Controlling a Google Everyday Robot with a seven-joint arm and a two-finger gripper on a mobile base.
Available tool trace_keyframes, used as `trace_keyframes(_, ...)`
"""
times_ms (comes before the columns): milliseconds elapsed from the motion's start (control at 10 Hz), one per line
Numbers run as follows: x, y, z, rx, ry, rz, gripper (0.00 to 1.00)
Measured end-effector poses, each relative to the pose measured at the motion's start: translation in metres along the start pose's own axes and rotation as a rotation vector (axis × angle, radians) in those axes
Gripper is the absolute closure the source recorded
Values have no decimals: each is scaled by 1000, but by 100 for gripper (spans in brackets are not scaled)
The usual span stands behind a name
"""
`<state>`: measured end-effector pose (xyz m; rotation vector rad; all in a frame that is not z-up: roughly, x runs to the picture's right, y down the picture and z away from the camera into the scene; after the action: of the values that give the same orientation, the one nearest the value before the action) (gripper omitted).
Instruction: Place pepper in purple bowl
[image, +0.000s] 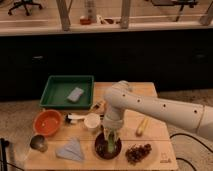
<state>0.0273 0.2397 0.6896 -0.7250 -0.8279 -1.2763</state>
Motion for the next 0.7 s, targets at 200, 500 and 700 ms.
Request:
trace_keyframes(200, -1, -1, -1, -3, 1, 2, 20)
trace_keyframes(500, -2, -3, -1, -8, -1, -1, 20)
trace_keyframes(700, -2, -3, -2, -10, -4, -4, 20)
